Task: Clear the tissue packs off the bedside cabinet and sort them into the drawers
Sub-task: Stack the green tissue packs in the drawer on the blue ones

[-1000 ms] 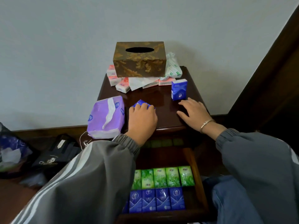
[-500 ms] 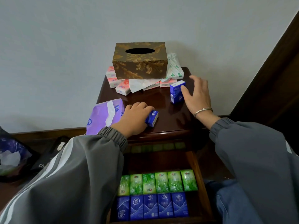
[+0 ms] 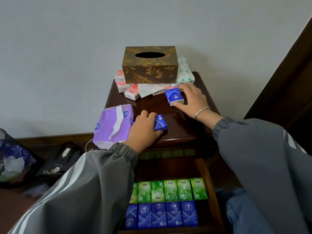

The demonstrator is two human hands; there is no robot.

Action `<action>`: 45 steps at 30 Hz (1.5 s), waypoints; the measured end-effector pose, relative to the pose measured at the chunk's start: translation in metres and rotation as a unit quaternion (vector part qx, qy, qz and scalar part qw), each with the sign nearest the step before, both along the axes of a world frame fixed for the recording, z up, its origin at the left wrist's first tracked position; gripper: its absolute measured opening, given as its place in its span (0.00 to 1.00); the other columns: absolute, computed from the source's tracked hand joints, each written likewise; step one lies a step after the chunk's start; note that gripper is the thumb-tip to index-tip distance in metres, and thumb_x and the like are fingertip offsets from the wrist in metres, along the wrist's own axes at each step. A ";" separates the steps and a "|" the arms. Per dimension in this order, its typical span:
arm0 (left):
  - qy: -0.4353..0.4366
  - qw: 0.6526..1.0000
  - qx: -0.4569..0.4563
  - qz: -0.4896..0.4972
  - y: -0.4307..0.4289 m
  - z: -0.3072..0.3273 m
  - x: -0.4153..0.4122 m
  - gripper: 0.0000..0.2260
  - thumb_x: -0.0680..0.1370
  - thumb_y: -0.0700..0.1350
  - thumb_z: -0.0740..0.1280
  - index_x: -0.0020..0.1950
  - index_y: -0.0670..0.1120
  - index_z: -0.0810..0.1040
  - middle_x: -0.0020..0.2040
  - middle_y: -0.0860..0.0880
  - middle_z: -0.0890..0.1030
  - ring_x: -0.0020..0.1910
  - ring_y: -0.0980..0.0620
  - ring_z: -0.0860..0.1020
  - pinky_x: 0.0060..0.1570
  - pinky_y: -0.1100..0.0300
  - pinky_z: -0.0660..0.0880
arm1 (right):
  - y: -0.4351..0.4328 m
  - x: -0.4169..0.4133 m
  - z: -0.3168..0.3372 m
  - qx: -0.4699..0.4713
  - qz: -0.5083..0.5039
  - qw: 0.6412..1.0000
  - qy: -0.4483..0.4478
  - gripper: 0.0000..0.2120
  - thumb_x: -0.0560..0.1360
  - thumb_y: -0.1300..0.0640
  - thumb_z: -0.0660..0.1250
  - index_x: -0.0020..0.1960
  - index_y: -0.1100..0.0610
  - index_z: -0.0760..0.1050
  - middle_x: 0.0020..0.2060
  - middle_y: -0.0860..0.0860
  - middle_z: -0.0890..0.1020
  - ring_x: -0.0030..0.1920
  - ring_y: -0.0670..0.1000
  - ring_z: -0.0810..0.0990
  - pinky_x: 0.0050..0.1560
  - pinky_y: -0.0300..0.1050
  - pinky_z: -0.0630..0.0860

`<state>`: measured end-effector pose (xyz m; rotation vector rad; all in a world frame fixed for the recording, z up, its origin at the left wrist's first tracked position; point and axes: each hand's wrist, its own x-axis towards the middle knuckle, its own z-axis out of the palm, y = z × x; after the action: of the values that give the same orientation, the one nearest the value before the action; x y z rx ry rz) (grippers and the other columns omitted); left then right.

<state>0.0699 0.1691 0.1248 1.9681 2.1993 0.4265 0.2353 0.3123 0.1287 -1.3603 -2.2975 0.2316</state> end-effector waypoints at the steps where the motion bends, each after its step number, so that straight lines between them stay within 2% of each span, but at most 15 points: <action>1: -0.002 1.000 0.001 0.001 0.000 -0.001 0.001 0.30 0.74 0.54 0.70 0.72 0.48 0.64 0.64 0.45 0.68 0.63 0.43 0.69 0.63 0.52 0.70 | 0.002 -0.009 0.002 -0.012 0.025 0.998 -0.053 0.33 0.71 0.40 0.65 0.72 0.49 0.61 0.71 0.51 0.64 0.69 0.57 0.65 0.63 0.57 0.68; 4: -0.013 1.000 0.011 0.008 0.000 -0.003 0.001 0.30 0.74 0.53 0.70 0.72 0.48 0.64 0.65 0.45 0.68 0.64 0.43 0.69 0.62 0.52 0.69 | 0.006 -0.021 0.001 -0.068 0.053 0.984 -0.159 0.27 0.75 0.42 0.62 0.71 0.50 0.64 0.72 0.50 0.65 0.71 0.55 0.64 0.64 0.57 0.66; 9: -0.024 0.998 0.052 0.013 -0.004 -0.008 0.002 0.28 0.73 0.52 0.71 0.70 0.47 0.66 0.63 0.46 0.69 0.62 0.44 0.70 0.60 0.52 0.70 | -0.014 0.019 -0.001 -0.028 0.096 0.993 -0.067 0.17 0.71 0.44 0.69 0.53 0.54 0.73 0.54 0.52 0.75 0.56 0.56 0.73 0.52 0.50 0.73; 13: -0.042 0.995 0.084 0.011 -0.010 -0.011 0.006 0.30 0.72 0.51 0.72 0.71 0.46 0.66 0.64 0.46 0.69 0.63 0.46 0.70 0.61 0.54 0.69 | -0.037 0.050 -0.015 -0.013 0.034 0.999 0.002 0.14 0.68 0.55 0.73 0.50 0.55 0.74 0.55 0.54 0.72 0.56 0.57 0.72 0.55 0.47 0.70; 18: -0.089 0.986 0.141 -0.014 -0.023 0.004 0.009 0.28 0.72 0.52 0.73 0.69 0.45 0.68 0.62 0.48 0.70 0.61 0.50 0.71 0.60 0.59 0.70 | -0.052 0.062 -0.017 -0.073 -0.039 0.991 0.101 0.15 0.68 0.62 0.71 0.53 0.55 0.73 0.54 0.56 0.72 0.53 0.57 0.76 0.52 0.40 0.69; 21: -0.095 0.981 0.159 -0.047 -0.035 0.021 0.010 0.28 0.71 0.53 0.73 0.67 0.47 0.69 0.62 0.49 0.70 0.60 0.53 0.71 0.60 0.56 0.73 | -0.073 0.066 -0.008 -0.067 0.011 0.991 0.116 0.20 0.65 0.61 0.73 0.54 0.56 0.71 0.51 0.54 0.75 0.51 0.54 0.77 0.51 0.44 0.73; 23: -0.097 0.979 0.154 -0.092 -0.043 0.033 0.013 0.27 0.70 0.54 0.74 0.64 0.47 0.69 0.62 0.50 0.70 0.60 0.54 0.71 0.60 0.55 0.73 | -0.093 0.069 0.001 -0.117 0.072 0.982 0.127 0.25 0.64 0.57 0.76 0.57 0.53 0.68 0.51 0.49 0.76 0.50 0.44 0.78 0.48 0.36 0.74; 25: -0.102 0.976 0.116 -0.151 -0.053 0.042 0.020 0.26 0.69 0.54 0.74 0.62 0.47 0.70 0.63 0.49 0.70 0.63 0.54 0.70 0.62 0.52 0.72 | -0.113 0.072 0.012 -0.210 0.137 0.957 0.146 0.28 0.64 0.54 0.77 0.57 0.47 0.65 0.51 0.44 0.76 0.50 0.37 0.78 0.47 0.28 0.74; 28: -0.126 0.968 0.024 -0.215 -0.072 0.045 0.034 0.25 0.68 0.55 0.75 0.58 0.47 0.69 0.62 0.49 0.74 0.65 0.56 0.71 0.60 0.55 0.72 | -0.139 0.078 0.020 -0.323 0.197 0.904 0.200 0.29 0.63 0.60 0.77 0.55 0.43 0.66 0.52 0.44 0.76 0.53 0.40 0.79 0.56 0.35 0.77; 31: -0.185 0.960 -0.043 -0.205 -0.093 0.040 0.044 0.25 0.67 0.57 0.74 0.54 0.50 0.64 0.48 0.51 0.80 0.43 0.58 0.78 0.42 0.59 0.75 | -0.161 0.082 0.016 -0.387 0.223 0.857 0.258 0.28 0.63 0.66 0.77 0.54 0.46 0.68 0.52 0.49 0.77 0.52 0.43 0.80 0.55 0.39 0.78; 33: -0.209 0.956 -0.054 -0.199 -0.105 0.030 0.048 0.25 0.67 0.55 0.75 0.54 0.50 0.64 0.43 0.52 0.80 0.37 0.60 0.77 0.36 0.63 0.73 | -0.175 0.084 0.008 -0.402 0.207 0.842 0.293 0.26 0.64 0.69 0.76 0.54 0.50 0.69 0.52 0.52 0.77 0.51 0.44 0.81 0.53 0.40 0.78; 37: -0.234 0.957 -0.065 -0.161 -0.129 0.000 0.058 0.23 0.68 0.51 0.75 0.55 0.49 0.67 0.45 0.53 0.80 0.39 0.60 0.80 0.37 0.64 0.76 | -0.197 0.081 -0.014 -0.459 0.146 0.811 0.332 0.22 0.67 0.68 0.73 0.55 0.51 0.71 0.56 0.53 0.79 0.56 0.47 0.81 0.54 0.43 0.79; 40: -0.182 0.978 -0.034 -0.097 -0.141 -0.023 0.065 0.25 0.68 0.51 0.73 0.60 0.47 0.66 0.51 0.51 0.79 0.49 0.51 0.79 0.45 0.57 0.75 | -0.199 0.082 -0.019 -0.579 0.089 0.731 0.350 0.21 0.69 0.58 0.72 0.60 0.50 0.71 0.60 0.53 0.78 0.59 0.50 0.79 0.54 0.48 0.79; 42: -0.132 0.989 -0.020 -0.061 -0.145 -0.037 0.073 0.27 0.68 0.52 0.72 0.61 0.47 0.65 0.54 0.49 0.78 0.52 0.48 0.78 0.46 0.53 0.75 | -0.198 0.083 -0.021 -0.604 0.066 0.751 0.259 0.27 0.67 0.48 0.73 0.63 0.51 0.69 0.56 0.52 0.80 0.55 0.50 0.81 0.48 0.46 0.80; 45: -0.140 0.990 -0.007 -0.013 -0.149 -0.055 0.092 0.28 0.67 0.52 0.72 0.63 0.46 0.65 0.56 0.47 0.77 0.56 0.46 0.76 0.48 0.51 0.76 | -0.201 0.078 -0.032 -0.564 0.064 0.813 0.129 0.21 0.69 0.53 0.73 0.60 0.54 0.72 0.45 0.51 0.82 0.44 0.47 0.82 0.44 0.44 0.79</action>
<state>0.1619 0.0202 0.0693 1.8005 1.9958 0.6374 0.3134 0.1111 0.0966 -1.4557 -1.9775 1.9300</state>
